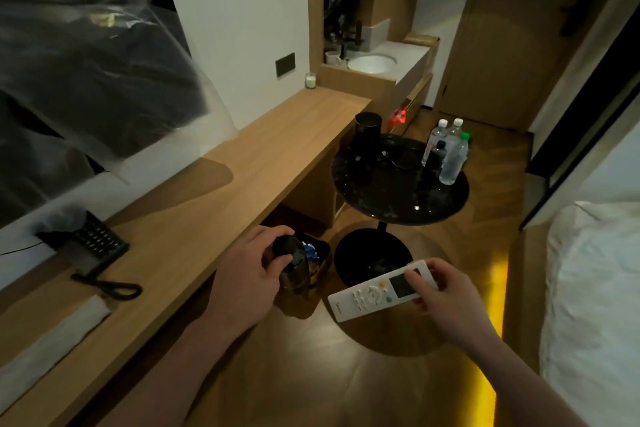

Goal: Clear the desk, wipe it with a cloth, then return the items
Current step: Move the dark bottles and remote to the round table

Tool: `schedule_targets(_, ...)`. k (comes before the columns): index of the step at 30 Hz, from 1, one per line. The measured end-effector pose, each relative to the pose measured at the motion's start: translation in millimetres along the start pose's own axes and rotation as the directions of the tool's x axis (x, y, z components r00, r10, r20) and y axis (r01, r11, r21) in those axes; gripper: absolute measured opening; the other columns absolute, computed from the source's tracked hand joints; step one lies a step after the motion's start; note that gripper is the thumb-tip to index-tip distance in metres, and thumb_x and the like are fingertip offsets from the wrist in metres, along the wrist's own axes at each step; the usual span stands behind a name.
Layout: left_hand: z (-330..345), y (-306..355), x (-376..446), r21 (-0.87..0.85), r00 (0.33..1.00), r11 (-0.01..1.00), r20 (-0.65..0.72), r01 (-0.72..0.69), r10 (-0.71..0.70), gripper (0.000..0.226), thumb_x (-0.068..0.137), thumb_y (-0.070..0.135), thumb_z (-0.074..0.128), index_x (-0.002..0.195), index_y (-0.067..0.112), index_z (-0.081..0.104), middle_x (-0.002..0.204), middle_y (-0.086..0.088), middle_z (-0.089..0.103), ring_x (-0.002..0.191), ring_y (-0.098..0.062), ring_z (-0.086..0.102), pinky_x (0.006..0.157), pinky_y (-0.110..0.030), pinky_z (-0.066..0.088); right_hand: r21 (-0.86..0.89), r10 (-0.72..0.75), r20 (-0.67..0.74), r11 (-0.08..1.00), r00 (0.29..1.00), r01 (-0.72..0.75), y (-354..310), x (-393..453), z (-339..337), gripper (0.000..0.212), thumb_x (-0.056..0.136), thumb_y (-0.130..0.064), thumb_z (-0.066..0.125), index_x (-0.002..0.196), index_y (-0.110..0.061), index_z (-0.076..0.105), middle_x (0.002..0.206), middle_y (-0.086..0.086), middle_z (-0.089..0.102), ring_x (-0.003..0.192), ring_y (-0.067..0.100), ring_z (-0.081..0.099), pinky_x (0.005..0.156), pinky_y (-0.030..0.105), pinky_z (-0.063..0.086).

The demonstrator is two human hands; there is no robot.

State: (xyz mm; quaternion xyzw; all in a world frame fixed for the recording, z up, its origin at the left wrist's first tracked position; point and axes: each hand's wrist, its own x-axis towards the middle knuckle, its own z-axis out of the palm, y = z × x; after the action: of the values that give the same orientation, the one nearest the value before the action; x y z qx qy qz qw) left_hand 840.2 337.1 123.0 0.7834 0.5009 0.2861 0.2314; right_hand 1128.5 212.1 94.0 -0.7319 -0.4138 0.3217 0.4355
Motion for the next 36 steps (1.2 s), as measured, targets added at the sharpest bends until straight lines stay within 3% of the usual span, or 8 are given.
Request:
schedule_targets(7, 76, 74, 38, 0.011, 0.994, 0.996, -0.07, 0.088, -0.087, 0.039, 0.096, 0.023, 0.069, 0.129, 0.041, 0.06, 0.113, 0.028, 0.056, 0.108, 0.003, 0.054, 0.093, -0.021, 0.051, -0.023, -0.007, 0.08, 1.0, 0.997, 0.009, 37, 88, -91, 0.009, 0.099, -0.026, 0.064, 0.105, -0.032, 0.062, 0.102, -0.009, 0.071, 0.083, 0.004, 0.073, 0.06, 0.017, 0.057)
schedule_targets(15, 134, 115, 92, 0.014, 0.994, 0.995, -0.064, 0.095, -0.094, 0.038, 0.095, 0.025, 0.069, 0.131, 0.037, 0.061, 0.116, 0.027, 0.057, 0.114, -0.004, 0.057, 0.095, -0.036, 0.058, -0.029, 0.037, 0.105, 0.999, 0.994, -0.034, 57, 183, -155, 0.009, 0.099, -0.03, 0.066, 0.108, -0.029, 0.064, 0.103, -0.007, 0.071, 0.084, 0.012, 0.073, 0.057, 0.017, 0.056)
schedule_targets(21, 183, 128, 162, 0.024, 0.991, 0.991, -0.037, 0.128, -0.127, 0.039, 0.096, 0.026, 0.069, 0.132, 0.04, 0.06, 0.117, 0.027, 0.055, 0.112, -0.003, 0.055, 0.095, -0.036, 0.057, -0.078, 0.026, 0.087, 0.997, 0.996, -0.019, 69, 261, -181, 0.006, 0.099, -0.031, 0.066, 0.104, -0.028, 0.065, 0.099, -0.006, 0.071, 0.081, 0.013, 0.073, 0.054, 0.017, 0.054)
schedule_targets(27, 245, 124, 253, 0.052, 0.987, 0.985, -0.01, 0.163, -0.163, 0.038, 0.096, 0.027, 0.071, 0.13, 0.04, 0.061, 0.113, 0.026, 0.055, 0.097, -0.001, 0.057, 0.081, -0.02, 0.052, -0.145, 0.089, 0.079, 0.986, 0.993, -0.077, 86, 351, -209, 0.008, 0.1, -0.028, 0.064, 0.108, -0.025, 0.064, 0.104, -0.004, 0.069, 0.086, 0.015, 0.072, 0.053, 0.018, 0.055)
schedule_targets(36, 334, 125, 372, 0.091, 0.984, 0.986, 0.097, 0.139, -0.147, 0.035, 0.092, 0.027, 0.075, 0.12, 0.041, 0.06, 0.111, 0.025, 0.056, 0.098, -0.002, 0.057, 0.09, -0.028, 0.054, -0.262, 0.112, 0.095, 0.961, 0.989, -0.084, 114, 473, -250, 0.01, 0.097, -0.032, 0.068, 0.106, -0.026, 0.067, 0.1, -0.004, 0.073, 0.084, 0.013, 0.073, 0.066, 0.034, 0.065)
